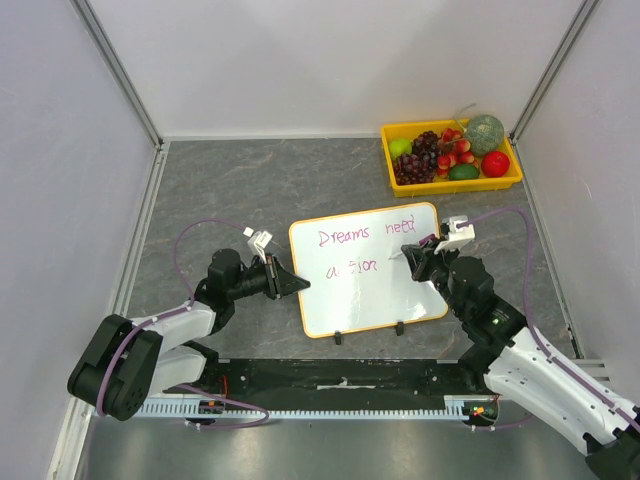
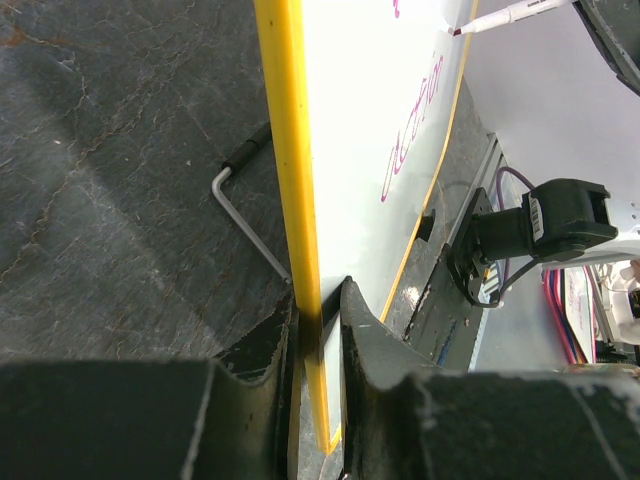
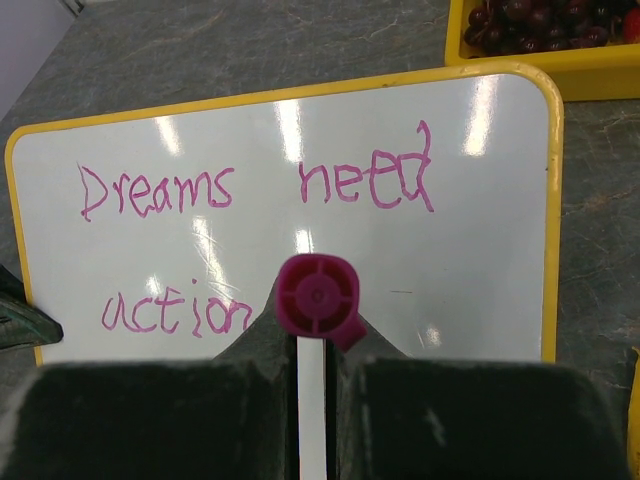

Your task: Write a sentence on the whiteboard

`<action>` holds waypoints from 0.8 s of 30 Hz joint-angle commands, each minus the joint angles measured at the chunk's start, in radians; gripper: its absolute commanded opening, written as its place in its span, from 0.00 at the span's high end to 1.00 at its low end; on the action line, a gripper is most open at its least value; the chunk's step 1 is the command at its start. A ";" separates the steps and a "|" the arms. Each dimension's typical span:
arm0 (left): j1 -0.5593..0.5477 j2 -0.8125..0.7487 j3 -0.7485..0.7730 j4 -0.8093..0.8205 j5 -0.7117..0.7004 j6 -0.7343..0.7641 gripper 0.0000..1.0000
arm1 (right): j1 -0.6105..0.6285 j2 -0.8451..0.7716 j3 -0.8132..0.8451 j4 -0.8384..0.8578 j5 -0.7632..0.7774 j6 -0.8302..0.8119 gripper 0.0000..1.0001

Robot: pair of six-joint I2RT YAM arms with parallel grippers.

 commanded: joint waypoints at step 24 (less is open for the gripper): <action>-0.003 0.013 0.004 -0.059 -0.085 0.098 0.98 | 0.004 -0.096 -0.061 -0.089 -0.051 0.032 1.00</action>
